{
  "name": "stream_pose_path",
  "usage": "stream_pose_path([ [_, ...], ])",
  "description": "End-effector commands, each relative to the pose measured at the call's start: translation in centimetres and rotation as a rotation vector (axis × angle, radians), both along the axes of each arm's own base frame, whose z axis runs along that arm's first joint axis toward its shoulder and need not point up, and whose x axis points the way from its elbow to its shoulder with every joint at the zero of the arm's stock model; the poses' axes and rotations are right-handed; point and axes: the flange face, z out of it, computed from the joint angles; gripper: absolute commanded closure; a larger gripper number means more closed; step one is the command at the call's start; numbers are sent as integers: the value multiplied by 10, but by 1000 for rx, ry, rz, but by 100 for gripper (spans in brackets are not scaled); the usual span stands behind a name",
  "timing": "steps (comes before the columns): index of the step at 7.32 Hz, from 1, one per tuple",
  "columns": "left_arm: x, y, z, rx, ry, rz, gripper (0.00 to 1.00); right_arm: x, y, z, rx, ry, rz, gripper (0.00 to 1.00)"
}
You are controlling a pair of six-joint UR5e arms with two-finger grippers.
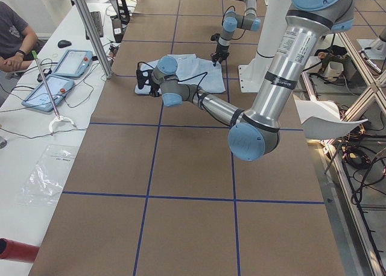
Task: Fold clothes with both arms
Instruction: 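Hold the right gripper at the near corner while left gripper approaches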
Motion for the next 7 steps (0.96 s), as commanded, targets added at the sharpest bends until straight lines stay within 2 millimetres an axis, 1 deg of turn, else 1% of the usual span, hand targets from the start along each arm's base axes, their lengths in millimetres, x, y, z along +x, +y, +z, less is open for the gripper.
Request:
stream_pose_path([
  [1,-2,0,-3,4,4,-3,50,3,-6,-2,0,-5,8,100],
  [3,0,2,-6,-3,11,-3,50,8,-12,-8,1,-19,20,100],
  [4,5,4,-8,-48,39,-12,50,12,-11,-14,2,-33,22,100],
  [5,21,18,-16,-99,82,-5,50,19,-8,-20,-10,-51,16,100],
  [6,49,53,-22,-169,133,-15,50,21,-7,-21,-19,-55,14,100],
  [7,66,106,-23,-199,164,-17,50,20,-5,-18,-20,-51,10,100],
])
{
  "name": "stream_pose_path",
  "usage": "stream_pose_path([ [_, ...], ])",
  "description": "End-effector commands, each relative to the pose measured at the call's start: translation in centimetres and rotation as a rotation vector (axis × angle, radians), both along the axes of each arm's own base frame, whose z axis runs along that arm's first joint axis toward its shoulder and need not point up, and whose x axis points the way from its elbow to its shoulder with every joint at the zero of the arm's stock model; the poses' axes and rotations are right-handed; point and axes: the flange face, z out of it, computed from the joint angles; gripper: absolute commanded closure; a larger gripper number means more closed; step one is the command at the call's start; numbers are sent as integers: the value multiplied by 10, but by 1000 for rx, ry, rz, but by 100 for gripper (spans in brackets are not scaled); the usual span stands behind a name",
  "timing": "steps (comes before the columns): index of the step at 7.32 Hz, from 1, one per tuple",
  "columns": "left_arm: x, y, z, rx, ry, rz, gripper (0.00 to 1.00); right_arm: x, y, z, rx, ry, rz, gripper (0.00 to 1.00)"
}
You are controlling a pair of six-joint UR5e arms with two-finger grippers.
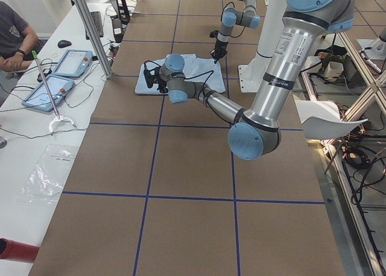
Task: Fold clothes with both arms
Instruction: 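Hold the right gripper at the near corner while left gripper approaches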
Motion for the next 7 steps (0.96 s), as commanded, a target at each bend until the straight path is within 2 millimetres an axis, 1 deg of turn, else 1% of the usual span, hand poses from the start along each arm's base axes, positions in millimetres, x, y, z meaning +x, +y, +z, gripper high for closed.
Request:
stream_pose_path([
  [1,35,108,-6,-138,102,-2,50,-1,7,1,-4,0,-11,100],
  [2,63,166,-7,-211,142,-19,50,1,8,0,-4,-2,-13,100],
  [3,96,215,-3,-282,152,-51,50,2,8,-2,-4,-5,-14,100],
  [4,128,253,-1,-331,101,-77,50,4,8,-2,-4,-7,-12,100],
  [5,149,285,4,-379,56,-63,50,4,8,-4,-3,-10,-12,100],
  [6,167,305,0,-380,29,-52,50,4,8,-2,-4,-7,-12,100],
  [7,184,313,-14,-383,4,-41,50,4,8,-2,-5,-7,-13,100],
])
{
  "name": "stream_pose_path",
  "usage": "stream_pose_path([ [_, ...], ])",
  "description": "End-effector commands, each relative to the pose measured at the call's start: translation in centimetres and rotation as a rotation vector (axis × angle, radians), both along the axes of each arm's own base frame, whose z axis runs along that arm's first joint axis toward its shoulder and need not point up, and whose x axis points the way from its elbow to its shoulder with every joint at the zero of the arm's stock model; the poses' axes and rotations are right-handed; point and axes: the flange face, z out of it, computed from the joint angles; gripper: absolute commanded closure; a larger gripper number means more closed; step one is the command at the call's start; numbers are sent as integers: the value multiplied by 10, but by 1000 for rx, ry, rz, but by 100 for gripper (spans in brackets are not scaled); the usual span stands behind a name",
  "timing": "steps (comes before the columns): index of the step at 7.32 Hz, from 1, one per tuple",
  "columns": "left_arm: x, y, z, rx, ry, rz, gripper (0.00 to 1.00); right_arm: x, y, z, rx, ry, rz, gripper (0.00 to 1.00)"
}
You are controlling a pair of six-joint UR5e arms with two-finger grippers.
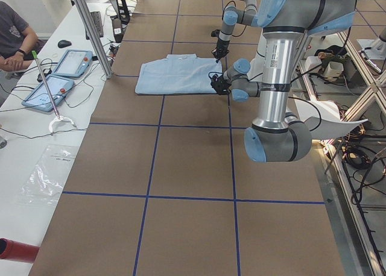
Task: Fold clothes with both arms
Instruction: 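Hold the right gripper at the near corner while left gripper approaches, then grasp the shirt's near edge corners with both grippers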
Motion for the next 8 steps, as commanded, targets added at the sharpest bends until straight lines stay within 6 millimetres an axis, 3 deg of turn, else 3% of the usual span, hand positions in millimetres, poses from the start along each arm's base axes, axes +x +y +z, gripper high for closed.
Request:
stream_pose_path([
  [1,32,22,-28,-10,-32,25,50,0,0,1,-1,2,-1,100],
  [8,34,23,-20,-20,-130,35,50,1,0,0,-1,-1,-1,100],
])
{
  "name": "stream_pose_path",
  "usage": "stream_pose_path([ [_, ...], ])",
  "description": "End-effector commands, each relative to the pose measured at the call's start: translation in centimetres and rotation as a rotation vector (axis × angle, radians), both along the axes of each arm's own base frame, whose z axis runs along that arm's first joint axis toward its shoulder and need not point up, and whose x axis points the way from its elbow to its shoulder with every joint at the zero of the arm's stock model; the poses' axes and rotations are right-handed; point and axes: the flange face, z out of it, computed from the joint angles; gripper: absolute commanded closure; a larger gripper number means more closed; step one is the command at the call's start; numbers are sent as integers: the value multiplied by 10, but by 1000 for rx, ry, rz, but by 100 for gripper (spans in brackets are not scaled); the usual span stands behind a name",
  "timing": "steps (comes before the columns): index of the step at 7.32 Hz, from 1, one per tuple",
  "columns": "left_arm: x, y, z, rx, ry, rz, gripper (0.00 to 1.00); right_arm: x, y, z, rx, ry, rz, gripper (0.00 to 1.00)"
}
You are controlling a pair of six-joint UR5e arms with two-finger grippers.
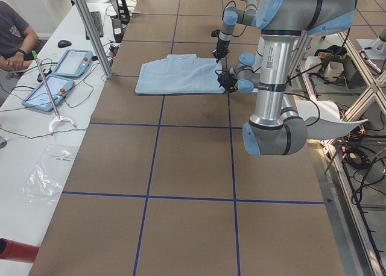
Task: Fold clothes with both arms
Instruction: 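Grasp the shirt's near edge corners with both grippers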
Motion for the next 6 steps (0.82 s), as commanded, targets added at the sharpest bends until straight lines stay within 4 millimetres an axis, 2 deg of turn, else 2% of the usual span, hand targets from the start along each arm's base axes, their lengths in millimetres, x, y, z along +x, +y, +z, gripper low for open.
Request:
stream_pose_path([
  [1,1,1,4,-4,-33,3,50,1,-1,0,0,-1,1,100],
  [3,5,2,7,-6,-42,8,50,0,0,-1,0,-2,0,100],
  [4,6,2,6,-6,-41,9,54,0,0,-2,1,-4,0,100],
  [6,7,2,-2,-18,-22,0,82,3,1,-3,1,-7,0,100],
])
